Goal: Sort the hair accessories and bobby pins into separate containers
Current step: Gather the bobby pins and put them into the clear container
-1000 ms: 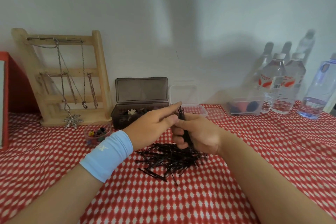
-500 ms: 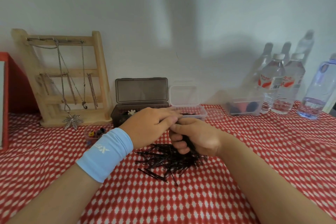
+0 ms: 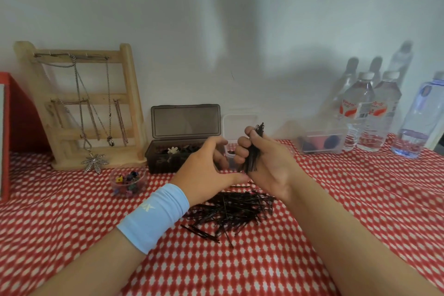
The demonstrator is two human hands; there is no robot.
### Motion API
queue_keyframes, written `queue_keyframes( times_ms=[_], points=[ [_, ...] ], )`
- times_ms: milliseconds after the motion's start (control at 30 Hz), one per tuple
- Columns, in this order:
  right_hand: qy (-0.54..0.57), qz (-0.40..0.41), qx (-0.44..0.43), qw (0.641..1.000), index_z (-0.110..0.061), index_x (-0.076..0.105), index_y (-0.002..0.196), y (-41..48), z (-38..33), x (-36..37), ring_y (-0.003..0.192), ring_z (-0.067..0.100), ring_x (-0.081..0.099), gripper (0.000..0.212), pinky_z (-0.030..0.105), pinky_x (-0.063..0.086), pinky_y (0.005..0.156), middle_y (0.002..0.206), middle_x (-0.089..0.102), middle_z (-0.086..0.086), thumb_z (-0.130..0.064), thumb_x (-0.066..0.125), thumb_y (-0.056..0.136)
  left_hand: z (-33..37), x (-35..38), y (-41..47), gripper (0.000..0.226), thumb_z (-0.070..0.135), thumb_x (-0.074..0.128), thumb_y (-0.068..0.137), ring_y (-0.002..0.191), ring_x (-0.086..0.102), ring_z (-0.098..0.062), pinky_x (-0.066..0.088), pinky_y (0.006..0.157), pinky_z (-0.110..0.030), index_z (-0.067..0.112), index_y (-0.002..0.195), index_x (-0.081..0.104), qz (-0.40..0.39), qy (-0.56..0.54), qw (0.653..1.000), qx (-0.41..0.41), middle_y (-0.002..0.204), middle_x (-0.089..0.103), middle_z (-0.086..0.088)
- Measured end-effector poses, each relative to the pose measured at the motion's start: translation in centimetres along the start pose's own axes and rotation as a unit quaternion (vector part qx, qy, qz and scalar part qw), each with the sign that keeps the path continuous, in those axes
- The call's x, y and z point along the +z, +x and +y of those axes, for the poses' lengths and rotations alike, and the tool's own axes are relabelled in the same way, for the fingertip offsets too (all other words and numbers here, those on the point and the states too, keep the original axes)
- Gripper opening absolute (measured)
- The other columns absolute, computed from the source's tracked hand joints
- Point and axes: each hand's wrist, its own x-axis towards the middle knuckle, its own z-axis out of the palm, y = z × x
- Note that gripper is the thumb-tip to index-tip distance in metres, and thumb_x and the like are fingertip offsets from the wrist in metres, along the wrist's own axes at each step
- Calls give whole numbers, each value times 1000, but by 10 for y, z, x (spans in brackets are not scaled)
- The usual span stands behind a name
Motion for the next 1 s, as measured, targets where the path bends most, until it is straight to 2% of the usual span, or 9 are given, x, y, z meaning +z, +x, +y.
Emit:
queue_keyframes(
  times_ms=[100,267,367,567,667,800,867,933,1000],
  points=[
    [-33,2,17,999,-12,49,100,-2,3,1,62,14,43,13,29,39,63,73,46,1,-15,39,108,-4,-1,0,67,49,83,68,71,61,2,43,67,-14,35,124,48,4,-20,999,-25,84,68,9],
    [26,47,-11,998,-15,47,94,4,1,5,51,10,33,18,23,36,46,65,35,-3,-16,37,109,0,5,-1,45,50,77,74,86,67,-8,57,79,-31,34,111,58,-74,-65,993,-58,96,68,10],
    [69,88,-42,993,-16,46,94,5,-5,4,48,8,29,19,21,32,41,64,34,-4,-18,35,110,8,4,-4,19,34,67,91,72,73,-16,54,58,-28,16,96,71,-134,-100,984,-58,84,76,4],
    [46,128,-68,988,-14,47,105,8,0,2,47,10,32,9,22,33,39,65,42,-1,-20,40,109,15,9,-8,22,23,55,99,63,71,-21,47,49,-21,8,97,72,-139,-196,967,-84,82,77,-6],
    [13,123,-73,990,-14,49,99,6,4,5,44,11,31,20,24,34,38,59,38,-2,-30,40,109,14,12,-7,25,25,56,99,59,68,-20,43,46,-20,7,94,72,-137,-206,965,-90,79,76,-8],
    [49,125,-51,990,-17,49,85,5,2,9,39,8,22,35,21,23,34,54,28,-5,-42,39,107,14,11,-7,21,25,60,97,64,68,-17,47,51,-20,7,98,72,-171,-189,963,-92,84,76,-8],
    [95,113,-47,988,-18,48,82,6,-3,7,42,8,20,39,21,21,36,55,27,-6,-45,36,107,16,8,-5,16,24,63,95,77,71,-18,54,62,-24,11,103,69,-137,-215,960,-116,96,75,-11],
    [107,106,-55,987,-18,47,82,7,-7,4,46,9,21,39,22,23,39,58,27,-5,-44,33,108,20,7,-2,24,26,58,97,99,70,-26,58,81,-34,7,111,65,-97,-361,908,-192,113,69,-16],
    [87,110,-69,988,-18,45,85,7,-8,5,48,10,22,34,23,27,43,60,28,-5,-39,33,109,26,3,-2,41,32,50,99,118,61,-38,51,99,-45,-4,116,60,-106,-543,791,-260,124,62,-22]
  ],
)
